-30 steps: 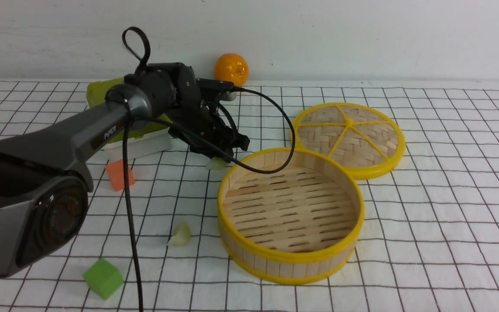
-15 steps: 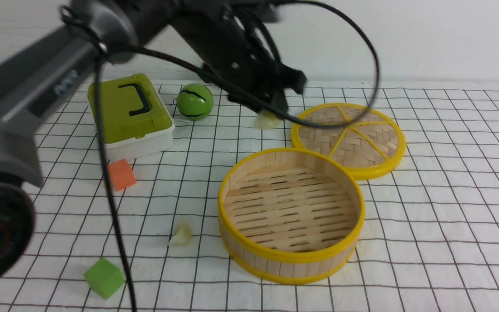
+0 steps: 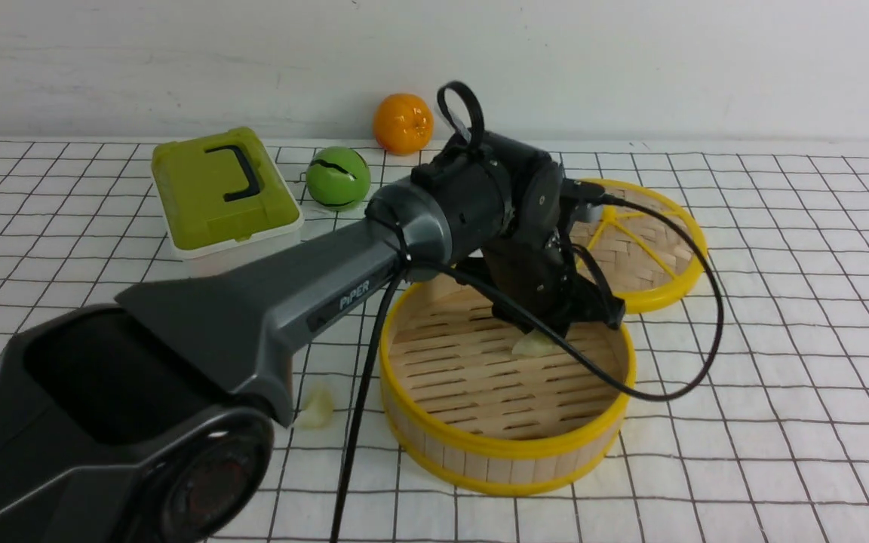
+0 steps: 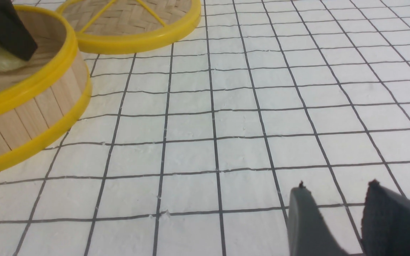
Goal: Put the dumplings into the steamer on the table with the white tablecloth.
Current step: 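Place the dumpling into the bamboo steamer basket with the left gripper, then reach for and grasp a dumpling on the table with the left gripper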
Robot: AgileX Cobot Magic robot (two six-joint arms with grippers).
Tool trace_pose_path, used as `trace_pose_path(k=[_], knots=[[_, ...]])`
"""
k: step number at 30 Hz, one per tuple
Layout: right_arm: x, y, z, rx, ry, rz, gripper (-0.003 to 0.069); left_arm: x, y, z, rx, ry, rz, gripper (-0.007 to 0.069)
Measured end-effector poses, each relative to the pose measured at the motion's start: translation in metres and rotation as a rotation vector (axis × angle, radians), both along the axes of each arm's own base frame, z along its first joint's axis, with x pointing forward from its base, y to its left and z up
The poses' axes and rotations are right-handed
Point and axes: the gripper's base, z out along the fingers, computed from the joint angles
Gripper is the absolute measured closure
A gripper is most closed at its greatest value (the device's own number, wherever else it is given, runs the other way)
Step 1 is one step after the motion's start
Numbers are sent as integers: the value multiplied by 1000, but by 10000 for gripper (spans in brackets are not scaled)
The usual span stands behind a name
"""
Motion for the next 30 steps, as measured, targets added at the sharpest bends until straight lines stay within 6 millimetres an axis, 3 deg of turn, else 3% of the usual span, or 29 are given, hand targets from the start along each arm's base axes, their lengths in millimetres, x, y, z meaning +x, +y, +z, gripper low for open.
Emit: trace_pose_path(k=[5,9,10,12,14,15,16,17,18,20,24,27,30], knots=[[0,0,0,0,0,0,419,2,1,-2,3,-3,27,422],[0,0,0,0,0,0,419,0,2,0,13,10,37,260],[0,0,0,0,0,0,419,0,2,1,12,9,36,260],[0,0,0,0,0,0,419,-5,8,11,49,25,35,146],[0,0,0,0,0,0,419,-10,15,37,63,4,37,87],[0,0,0,0,0,0,419,-11,17,40,67,1,38,78],[0,0,0,0,0,0,419,-18,25,74,51,-50,39,58],[0,0,0,0,0,0,419,-23,30,95,41,-83,40,53],[0,0,0,0,0,0,419,-25,32,99,39,-89,41,53],[0,0,0,0,0,0,419,-40,50,147,35,-165,53,55],[0,0,0,0,0,0,419,-66,89,205,133,-280,110,85],[0,0,0,0,0,0,419,-83,110,226,168,-335,142,110],[0,0,0,0,0,0,419,-103,128,227,177,-308,164,132]])
